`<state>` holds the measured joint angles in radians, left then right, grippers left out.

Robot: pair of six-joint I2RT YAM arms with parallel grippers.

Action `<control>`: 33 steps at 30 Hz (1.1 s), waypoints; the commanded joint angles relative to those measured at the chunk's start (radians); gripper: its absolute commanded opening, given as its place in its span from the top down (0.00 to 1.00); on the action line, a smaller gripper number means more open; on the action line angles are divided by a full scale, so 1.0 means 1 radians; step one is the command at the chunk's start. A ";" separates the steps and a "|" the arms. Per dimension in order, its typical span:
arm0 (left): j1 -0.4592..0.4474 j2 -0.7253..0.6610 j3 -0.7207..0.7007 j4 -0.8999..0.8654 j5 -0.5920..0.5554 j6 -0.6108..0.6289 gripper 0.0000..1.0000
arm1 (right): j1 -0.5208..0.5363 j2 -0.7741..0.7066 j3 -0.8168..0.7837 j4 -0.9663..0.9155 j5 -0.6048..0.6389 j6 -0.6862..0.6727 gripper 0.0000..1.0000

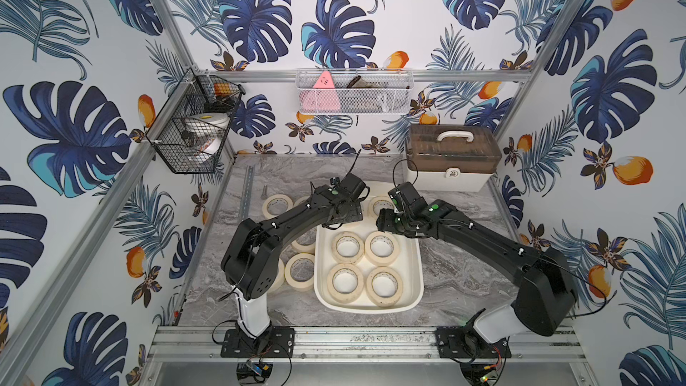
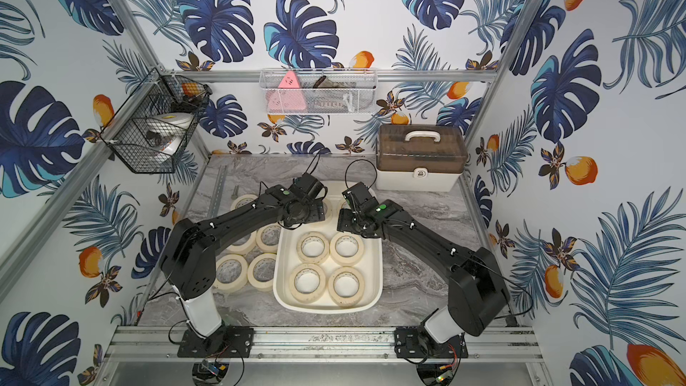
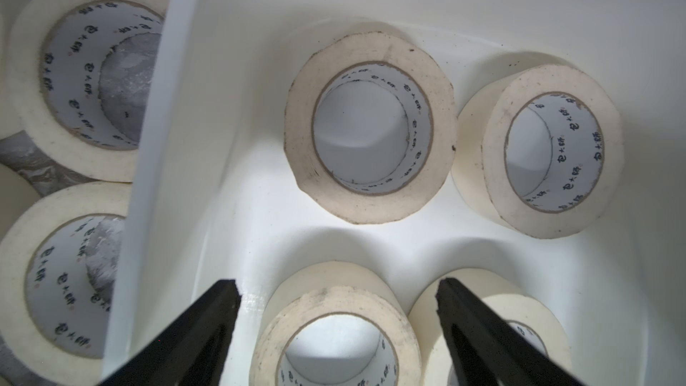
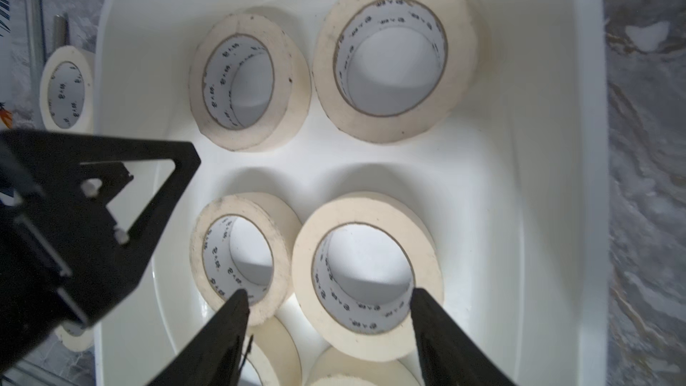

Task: Take out the art tape in the storage box
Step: Pick up the art tape from the storage box.

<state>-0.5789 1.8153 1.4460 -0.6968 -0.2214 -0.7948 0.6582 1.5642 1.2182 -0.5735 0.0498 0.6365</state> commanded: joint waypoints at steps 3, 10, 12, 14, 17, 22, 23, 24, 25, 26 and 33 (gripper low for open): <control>0.029 0.015 0.001 0.029 0.023 -0.013 0.10 | -0.009 0.085 0.067 0.050 -0.031 0.005 0.30; 0.056 0.093 0.002 0.087 0.011 -0.049 0.19 | -0.023 0.126 0.084 0.067 -0.031 0.002 0.30; 0.061 0.111 -0.001 0.108 0.003 -0.057 0.22 | -0.028 0.129 0.086 0.065 -0.034 0.003 0.30; 0.064 0.134 0.001 0.124 -0.005 -0.064 0.26 | -0.034 0.126 0.085 0.063 -0.036 0.006 0.30; 0.070 0.170 0.011 0.144 -0.009 -0.071 0.33 | -0.042 0.111 0.077 0.062 -0.037 0.003 0.30; 0.071 0.221 0.029 0.159 -0.010 -0.074 0.44 | -0.063 0.073 0.058 0.049 -0.035 -0.003 0.30; 0.071 0.225 0.029 0.163 -0.007 -0.072 0.50 | -0.068 0.064 0.054 0.049 -0.036 -0.006 0.30; 0.072 0.229 0.030 0.166 -0.007 -0.070 0.56 | -0.071 0.054 0.046 0.047 -0.039 -0.006 0.30; 0.072 0.230 0.028 0.170 -0.006 -0.067 0.61 | -0.076 0.044 0.040 0.046 -0.040 -0.006 0.30; 0.071 0.228 0.026 0.171 -0.006 -0.065 0.64 | -0.077 0.037 0.035 0.045 -0.041 -0.008 0.30; 0.070 0.197 0.022 0.184 -0.012 -0.032 0.83 | -0.127 -0.019 0.014 0.013 -0.051 -0.028 0.30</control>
<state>-0.5083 2.0315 1.4666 -0.5316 -0.2291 -0.8505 0.5407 1.5658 1.2373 -0.5335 -0.0006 0.6270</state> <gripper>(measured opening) 0.193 0.702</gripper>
